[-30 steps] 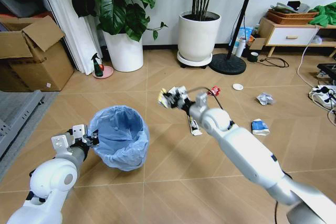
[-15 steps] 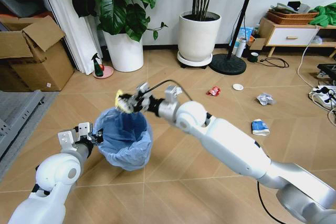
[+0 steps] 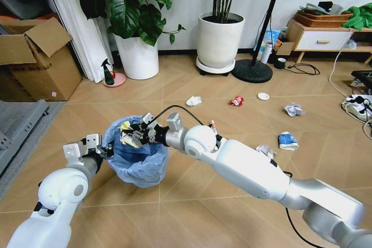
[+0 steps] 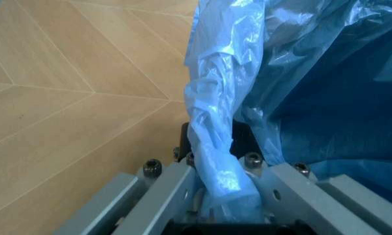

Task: Pick up the trash bin and place the garbage on the floor into it.

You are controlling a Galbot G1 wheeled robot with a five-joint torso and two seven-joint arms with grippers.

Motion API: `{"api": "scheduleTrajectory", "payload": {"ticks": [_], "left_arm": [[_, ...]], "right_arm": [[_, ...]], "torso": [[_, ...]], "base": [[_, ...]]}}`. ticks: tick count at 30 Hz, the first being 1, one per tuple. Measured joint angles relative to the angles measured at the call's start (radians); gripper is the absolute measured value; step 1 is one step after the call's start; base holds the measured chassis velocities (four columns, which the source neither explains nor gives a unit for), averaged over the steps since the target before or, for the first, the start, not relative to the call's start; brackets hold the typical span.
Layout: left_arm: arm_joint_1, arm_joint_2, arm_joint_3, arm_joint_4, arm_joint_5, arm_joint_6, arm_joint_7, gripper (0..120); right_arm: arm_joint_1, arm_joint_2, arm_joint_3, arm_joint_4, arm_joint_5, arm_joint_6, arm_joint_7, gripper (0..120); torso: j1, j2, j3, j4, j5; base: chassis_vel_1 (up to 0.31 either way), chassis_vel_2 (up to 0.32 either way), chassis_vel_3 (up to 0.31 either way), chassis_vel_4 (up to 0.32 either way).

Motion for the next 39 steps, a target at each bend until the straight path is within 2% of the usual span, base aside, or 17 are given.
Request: {"api": "scheduleTrajectory", "payload": {"ticks": [1,5,6,10,11,13,14,17,26,29,32,34,36,37,38,39], "left_arm": [[0.000,0.000,0.000,0.000,0.000,0.000,0.000,0],[0.000,0.000,0.000,-0.003,0.000,0.000,-0.002,0],[0.000,0.000,0.000,-0.003,0.000,0.000,-0.002,0],[0.000,0.001,0.001,-0.006,0.000,0.000,-0.002,0],[0.000,0.001,0.001,-0.006,0.000,0.000,-0.002,0],[-0.001,0.002,0.001,-0.006,0.000,0.000,-0.003,0],[-0.001,0.002,0.001,-0.006,0.000,0.000,-0.003,0],[-0.001,0.003,-0.004,-0.005,0.001,-0.001,-0.003,0],[0.008,0.002,-0.009,-0.007,0.004,-0.002,0.003,0],[0.009,0.009,-0.015,-0.007,0.005,-0.003,0.008,0],[0.009,0.010,-0.017,-0.007,0.005,-0.004,0.009,0],[0.011,0.012,-0.019,-0.008,0.005,-0.004,0.013,0],[0.011,0.012,-0.019,-0.010,0.005,-0.004,0.014,0],[0.014,0.014,-0.017,-0.012,0.007,-0.005,0.017,0],[0.015,0.014,-0.016,-0.012,0.008,-0.005,0.018,0],[0.017,0.014,-0.015,-0.012,0.011,-0.005,0.023,0]], "right_arm": [[0.000,0.000,0.000,0.000,0.000,0.000,0.000,41],[0.000,-0.006,0.002,0.001,0.001,0.002,0.002,60],[0.000,-0.006,0.002,0.001,0.001,0.002,0.002,60],[0.002,-0.007,0.003,0.003,0.002,0.007,0.005,77],[0.002,-0.007,0.003,0.003,0.002,0.007,0.005,77],[0.003,-0.006,0.017,0.017,0.006,0.009,0.025,88],[0.003,-0.006,0.017,0.017,0.006,0.009,0.025,88],[-0.010,-0.014,0.068,0.059,0.028,-0.001,0.090,99],[-0.111,-0.095,0.229,0.134,0.034,-0.032,0.214,100],[-0.196,-0.141,0.328,0.169,0.006,-0.037,0.260,100],[-0.225,-0.160,0.362,0.182,-0.005,-0.037,0.267,100],[-0.309,-0.211,0.457,0.226,-0.018,-0.037,0.275,100],[-0.321,-0.216,0.471,0.232,-0.019,-0.037,0.275,100],[-0.446,-0.250,0.586,0.277,-0.044,-0.035,0.276,100],[-0.485,-0.254,0.615,0.288,-0.053,-0.034,0.275,100],[-0.579,-0.261,0.688,0.312,-0.079,-0.030,0.274,100]], "torso": [[0.000,0.000,0.000,0.0000,0.0000],[0.000,0.000,0.000,-0.0001,0.0000],[0.000,0.000,0.000,-0.0001,0.0000],[0.000,0.000,0.000,0.0000,0.0000],[0.000,0.000,0.000,0.0000,0.0000],[0.000,0.000,0.000,0.0000,0.0000],[0.000,0.000,0.000,0.0000,0.0000],[0.000,0.000,0.000,0.0002,0.0001],[0.000,0.000,0.000,-0.0002,0.0003],[0.000,0.000,0.000,0.0002,0.0004],[0.000,0.000,0.000,0.0002,0.0004],[0.000,0.000,0.000,-0.0005,0.0006],[0.000,0.000,0.000,0.0001,0.0005],[0.000,0.000,0.000,0.0000,0.0001],[0.000,0.000,0.000,-0.0002,0.0003],[0.000,0.000,0.000,-0.0004,0.0012]], "base": [[0.000,0.000,0.000,0.000],[0.000,0.000,0.000,0.000],[0.000,0.000,0.000,0.000],[0.000,0.000,0.000,0.000],[0.000,0.000,0.000,0.000],[0.000,0.000,0.000,0.000],[0.000,0.000,0.000,0.000],[0.000,0.000,0.000,0.000],[0.000,0.000,0.000,0.000],[0.000,0.000,0.000,0.000],[0.000,0.000,0.000,0.000],[0.000,0.000,0.000,0.000],[0.000,0.000,0.000,0.000],[0.000,0.000,0.000,0.000],[0.000,0.000,0.000,0.000],[0.000,0.000,0.000,0.000]]}}
